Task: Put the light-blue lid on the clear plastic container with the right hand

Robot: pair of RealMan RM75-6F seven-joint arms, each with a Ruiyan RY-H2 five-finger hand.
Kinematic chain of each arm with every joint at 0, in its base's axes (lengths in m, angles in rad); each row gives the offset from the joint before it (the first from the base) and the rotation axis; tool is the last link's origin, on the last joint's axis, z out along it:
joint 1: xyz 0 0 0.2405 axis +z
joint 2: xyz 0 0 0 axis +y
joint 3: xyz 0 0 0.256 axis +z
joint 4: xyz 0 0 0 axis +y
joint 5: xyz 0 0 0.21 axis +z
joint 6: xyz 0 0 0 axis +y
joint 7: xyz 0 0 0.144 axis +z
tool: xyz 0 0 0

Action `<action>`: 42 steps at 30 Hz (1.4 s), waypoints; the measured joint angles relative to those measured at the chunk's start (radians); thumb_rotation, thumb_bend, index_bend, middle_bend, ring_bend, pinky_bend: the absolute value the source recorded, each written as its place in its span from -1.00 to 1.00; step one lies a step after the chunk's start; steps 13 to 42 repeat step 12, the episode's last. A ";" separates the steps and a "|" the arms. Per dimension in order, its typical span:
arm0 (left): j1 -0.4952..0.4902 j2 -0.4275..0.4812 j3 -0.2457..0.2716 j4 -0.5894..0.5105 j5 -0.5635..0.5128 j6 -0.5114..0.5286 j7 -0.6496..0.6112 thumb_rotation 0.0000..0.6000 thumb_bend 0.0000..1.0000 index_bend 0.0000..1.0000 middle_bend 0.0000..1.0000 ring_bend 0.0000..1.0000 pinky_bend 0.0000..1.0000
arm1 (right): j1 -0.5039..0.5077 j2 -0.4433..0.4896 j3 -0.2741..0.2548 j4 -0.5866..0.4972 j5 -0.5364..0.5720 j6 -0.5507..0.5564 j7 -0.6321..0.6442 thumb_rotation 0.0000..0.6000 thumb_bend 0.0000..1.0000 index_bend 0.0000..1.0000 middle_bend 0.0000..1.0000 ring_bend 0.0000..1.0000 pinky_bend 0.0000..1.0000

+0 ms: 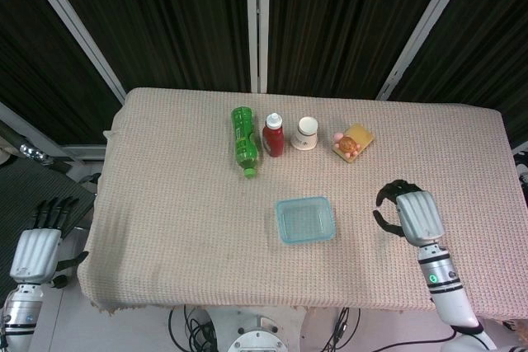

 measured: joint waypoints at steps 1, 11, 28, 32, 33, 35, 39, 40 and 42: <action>-0.003 -0.001 -0.001 -0.001 0.003 0.000 0.004 1.00 -1.00 -0.83 -0.87 -1.00 -1.00 | -0.021 0.019 -0.010 -0.011 -0.003 0.018 -0.001 1.00 -0.82 -1.00 -0.83 -1.00 -0.99; -0.017 -0.016 -0.013 -0.007 0.012 0.011 0.039 1.00 -1.00 -0.83 -0.87 -1.00 -1.00 | -0.197 0.128 -0.092 -0.057 -0.066 0.165 0.041 1.00 -0.82 -1.00 -0.97 -1.00 -1.00; -0.018 -0.018 -0.014 -0.006 0.012 0.012 0.041 1.00 -1.00 -0.83 -0.87 -1.00 -1.00 | -0.201 0.129 -0.092 -0.056 -0.071 0.164 0.042 1.00 -0.82 -1.00 -0.97 -1.00 -1.00; -0.018 -0.018 -0.014 -0.006 0.012 0.012 0.041 1.00 -1.00 -0.83 -0.87 -1.00 -1.00 | -0.201 0.129 -0.092 -0.056 -0.071 0.164 0.042 1.00 -0.82 -1.00 -0.97 -1.00 -1.00; -0.018 -0.018 -0.014 -0.006 0.012 0.012 0.041 1.00 -1.00 -0.83 -0.87 -1.00 -1.00 | -0.201 0.129 -0.092 -0.056 -0.071 0.164 0.042 1.00 -0.82 -1.00 -0.97 -1.00 -1.00; -0.018 -0.018 -0.014 -0.006 0.012 0.012 0.041 1.00 -1.00 -0.83 -0.87 -1.00 -1.00 | -0.201 0.129 -0.092 -0.056 -0.071 0.164 0.042 1.00 -0.82 -1.00 -0.97 -1.00 -1.00; -0.018 -0.018 -0.014 -0.006 0.012 0.012 0.041 1.00 -1.00 -0.83 -0.87 -1.00 -1.00 | -0.201 0.129 -0.092 -0.056 -0.071 0.164 0.042 1.00 -0.82 -1.00 -0.97 -1.00 -1.00; -0.018 -0.018 -0.014 -0.006 0.012 0.012 0.041 1.00 -1.00 -0.83 -0.87 -1.00 -1.00 | -0.201 0.129 -0.092 -0.056 -0.071 0.164 0.042 1.00 -0.82 -1.00 -0.97 -1.00 -1.00; -0.018 -0.018 -0.014 -0.006 0.012 0.012 0.041 1.00 -1.00 -0.83 -0.87 -1.00 -1.00 | -0.201 0.129 -0.092 -0.056 -0.071 0.164 0.042 1.00 -0.82 -1.00 -0.97 -1.00 -1.00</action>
